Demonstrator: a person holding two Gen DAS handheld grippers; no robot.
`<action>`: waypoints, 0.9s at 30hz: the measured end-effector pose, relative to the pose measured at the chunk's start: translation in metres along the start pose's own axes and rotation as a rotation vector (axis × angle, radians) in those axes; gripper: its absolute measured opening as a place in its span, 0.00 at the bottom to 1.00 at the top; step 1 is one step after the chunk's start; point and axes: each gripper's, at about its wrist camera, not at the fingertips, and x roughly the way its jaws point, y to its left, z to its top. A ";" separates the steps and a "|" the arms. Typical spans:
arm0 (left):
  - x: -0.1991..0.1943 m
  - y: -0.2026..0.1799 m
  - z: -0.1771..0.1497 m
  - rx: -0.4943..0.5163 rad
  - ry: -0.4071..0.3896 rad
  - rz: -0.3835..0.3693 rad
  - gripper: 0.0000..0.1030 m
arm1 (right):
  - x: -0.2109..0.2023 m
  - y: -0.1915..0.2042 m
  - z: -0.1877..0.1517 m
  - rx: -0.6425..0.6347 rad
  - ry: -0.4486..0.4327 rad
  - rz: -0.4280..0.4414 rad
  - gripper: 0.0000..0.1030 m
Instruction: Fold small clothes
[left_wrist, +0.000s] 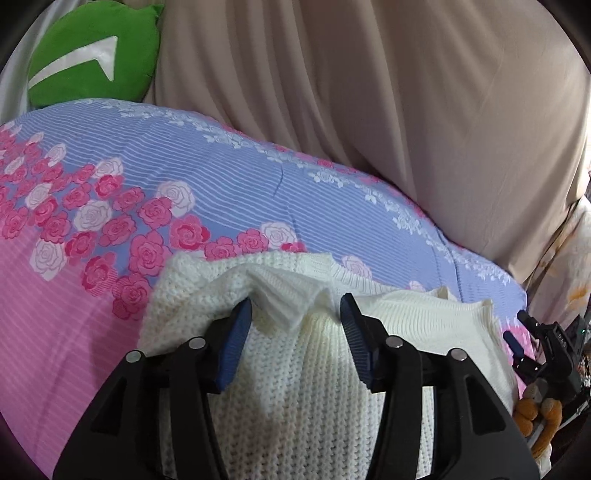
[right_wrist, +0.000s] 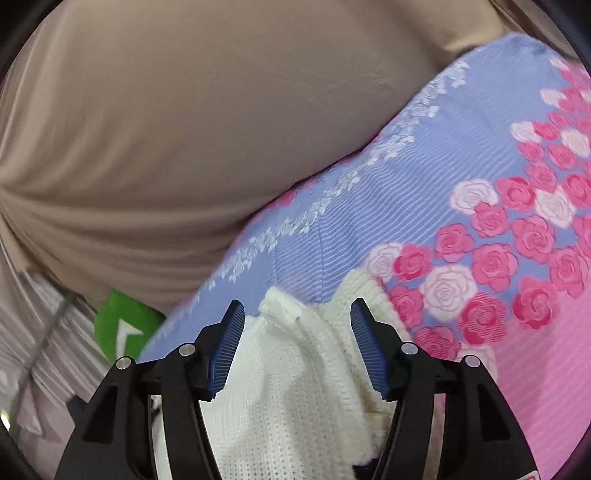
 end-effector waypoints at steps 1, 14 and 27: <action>-0.003 -0.002 0.001 0.002 -0.023 0.003 0.52 | -0.002 -0.001 0.000 0.003 -0.005 0.003 0.58; -0.086 -0.082 -0.072 0.267 0.000 0.032 0.71 | -0.029 0.141 -0.155 -0.666 0.348 0.073 0.14; -0.096 -0.033 -0.115 0.267 0.082 0.212 0.52 | -0.080 0.039 -0.133 -0.422 0.338 -0.145 0.00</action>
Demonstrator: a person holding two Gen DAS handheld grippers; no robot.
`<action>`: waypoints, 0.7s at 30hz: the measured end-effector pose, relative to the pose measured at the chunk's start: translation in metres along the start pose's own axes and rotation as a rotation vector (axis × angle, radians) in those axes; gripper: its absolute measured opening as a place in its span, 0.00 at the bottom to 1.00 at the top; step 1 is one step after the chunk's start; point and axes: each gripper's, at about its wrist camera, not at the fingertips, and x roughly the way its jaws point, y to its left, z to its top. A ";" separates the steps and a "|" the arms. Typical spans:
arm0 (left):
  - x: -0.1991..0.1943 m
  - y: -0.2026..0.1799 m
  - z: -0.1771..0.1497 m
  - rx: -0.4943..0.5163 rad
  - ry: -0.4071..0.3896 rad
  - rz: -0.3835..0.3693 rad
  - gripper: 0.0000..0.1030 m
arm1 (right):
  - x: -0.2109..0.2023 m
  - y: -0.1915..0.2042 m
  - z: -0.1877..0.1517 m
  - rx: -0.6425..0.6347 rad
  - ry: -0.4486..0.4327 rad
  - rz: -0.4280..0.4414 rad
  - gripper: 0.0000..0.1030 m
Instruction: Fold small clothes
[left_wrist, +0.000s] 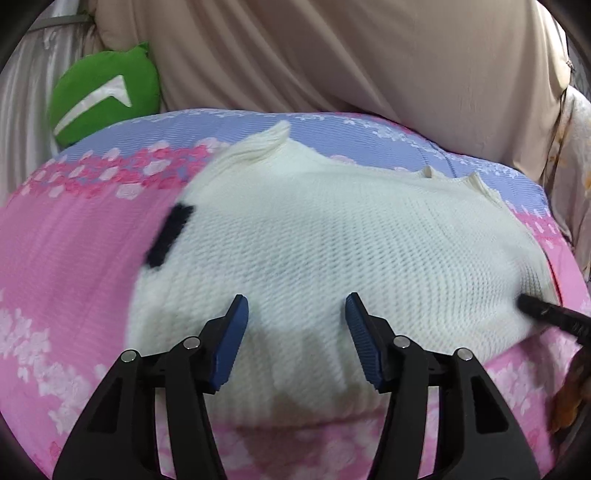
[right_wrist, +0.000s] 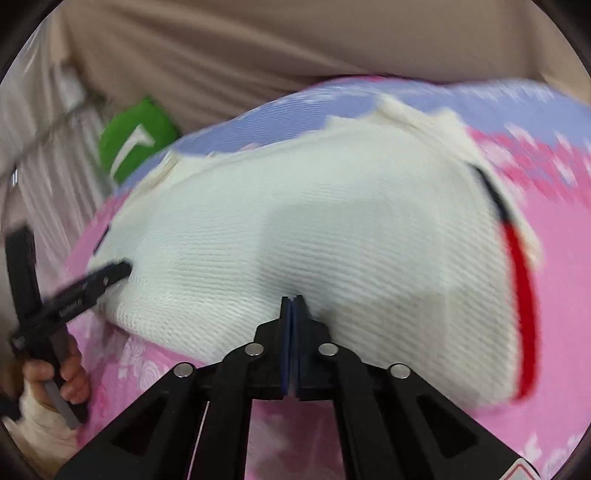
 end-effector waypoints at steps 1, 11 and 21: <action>-0.005 0.005 -0.004 -0.003 0.005 0.028 0.52 | -0.010 -0.013 -0.003 0.025 -0.020 -0.042 0.00; -0.004 0.026 0.088 -0.058 -0.109 -0.009 0.81 | -0.044 -0.027 0.090 0.040 -0.246 -0.097 0.53; 0.110 0.035 0.131 -0.160 0.078 0.000 0.16 | 0.074 -0.041 0.151 0.110 -0.044 -0.163 0.41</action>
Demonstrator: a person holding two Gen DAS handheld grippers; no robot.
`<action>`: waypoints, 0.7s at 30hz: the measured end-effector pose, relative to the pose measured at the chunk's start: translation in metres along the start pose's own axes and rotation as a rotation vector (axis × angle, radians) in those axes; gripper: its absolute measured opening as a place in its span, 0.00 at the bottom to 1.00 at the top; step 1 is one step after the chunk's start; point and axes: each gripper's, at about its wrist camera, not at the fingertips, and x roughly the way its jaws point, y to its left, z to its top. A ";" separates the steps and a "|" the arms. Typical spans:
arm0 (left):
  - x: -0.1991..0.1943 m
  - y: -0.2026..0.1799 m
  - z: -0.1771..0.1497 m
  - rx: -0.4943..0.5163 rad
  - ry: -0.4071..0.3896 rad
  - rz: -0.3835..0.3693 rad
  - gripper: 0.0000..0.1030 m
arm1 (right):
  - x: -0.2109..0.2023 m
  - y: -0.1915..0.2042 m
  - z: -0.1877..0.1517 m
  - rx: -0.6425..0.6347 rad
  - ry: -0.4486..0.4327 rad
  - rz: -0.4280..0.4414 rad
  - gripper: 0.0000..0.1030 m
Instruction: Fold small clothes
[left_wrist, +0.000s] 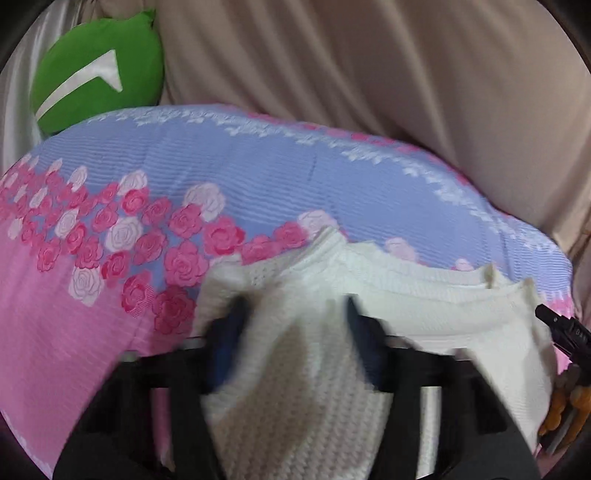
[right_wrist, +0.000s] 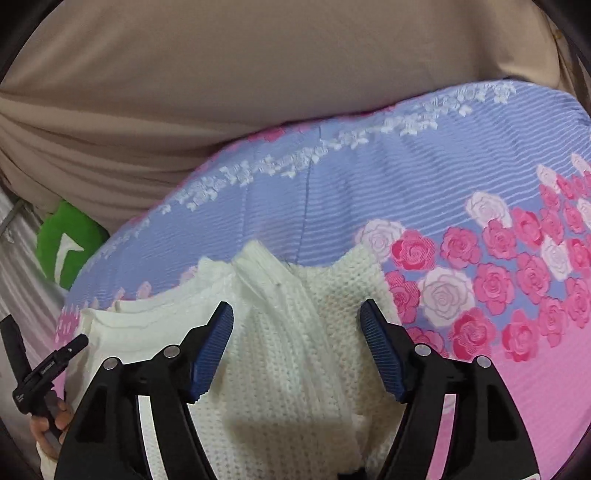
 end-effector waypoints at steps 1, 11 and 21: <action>-0.001 0.002 0.000 -0.012 -0.008 -0.007 0.09 | -0.006 0.003 0.001 -0.019 -0.010 0.026 0.08; 0.006 0.014 -0.002 -0.011 -0.031 -0.005 0.09 | -0.015 -0.055 -0.004 0.153 -0.052 0.106 0.06; -0.046 -0.012 -0.020 0.069 -0.147 0.060 0.22 | -0.086 0.012 -0.022 -0.055 -0.148 0.098 0.23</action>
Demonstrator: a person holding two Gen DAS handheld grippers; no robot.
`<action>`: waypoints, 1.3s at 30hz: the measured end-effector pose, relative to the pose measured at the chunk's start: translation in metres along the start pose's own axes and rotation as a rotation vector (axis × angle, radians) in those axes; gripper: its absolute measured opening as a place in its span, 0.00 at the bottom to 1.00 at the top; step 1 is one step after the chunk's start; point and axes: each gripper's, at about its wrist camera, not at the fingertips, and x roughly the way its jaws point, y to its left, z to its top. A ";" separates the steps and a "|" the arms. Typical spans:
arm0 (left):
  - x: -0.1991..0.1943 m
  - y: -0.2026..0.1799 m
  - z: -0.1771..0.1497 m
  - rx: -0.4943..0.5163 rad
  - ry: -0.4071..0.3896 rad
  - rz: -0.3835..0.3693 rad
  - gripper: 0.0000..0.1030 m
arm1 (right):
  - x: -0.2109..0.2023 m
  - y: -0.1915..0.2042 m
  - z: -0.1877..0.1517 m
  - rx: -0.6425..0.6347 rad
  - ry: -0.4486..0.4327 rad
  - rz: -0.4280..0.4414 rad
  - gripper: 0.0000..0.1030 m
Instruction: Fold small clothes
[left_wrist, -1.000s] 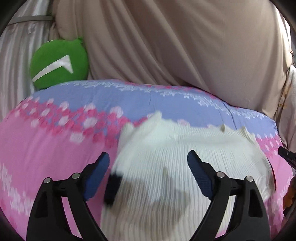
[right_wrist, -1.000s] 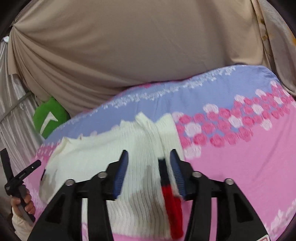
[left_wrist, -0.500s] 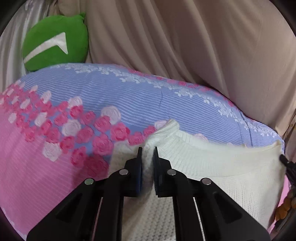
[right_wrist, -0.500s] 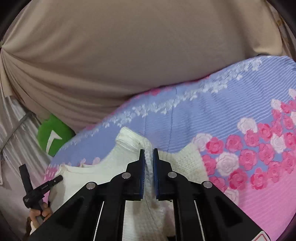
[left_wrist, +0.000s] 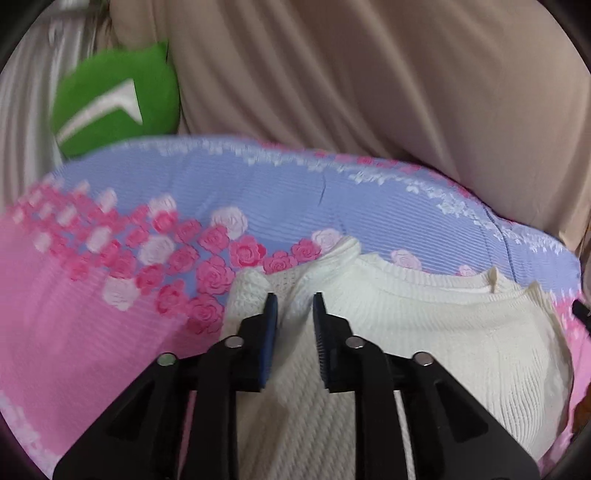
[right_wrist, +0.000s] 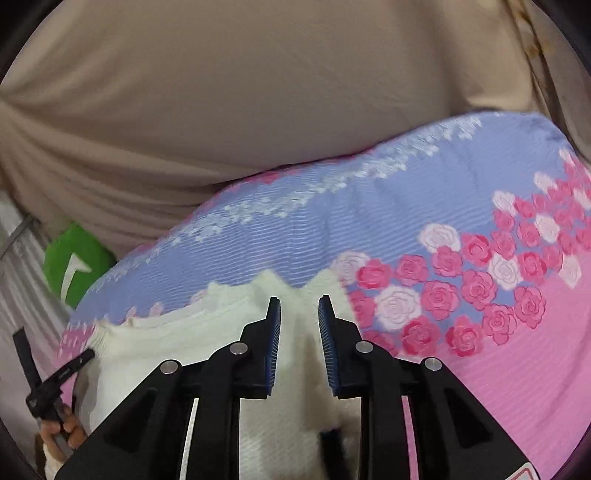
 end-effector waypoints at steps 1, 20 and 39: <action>-0.015 -0.012 -0.003 0.027 -0.018 -0.015 0.23 | -0.004 0.018 -0.007 -0.043 0.013 0.038 0.22; -0.062 0.029 -0.086 0.083 0.127 -0.038 0.23 | -0.033 -0.038 -0.086 0.025 0.169 -0.007 0.00; 0.000 -0.039 -0.049 0.110 0.089 0.011 0.41 | 0.013 -0.024 -0.022 0.028 0.059 -0.009 0.14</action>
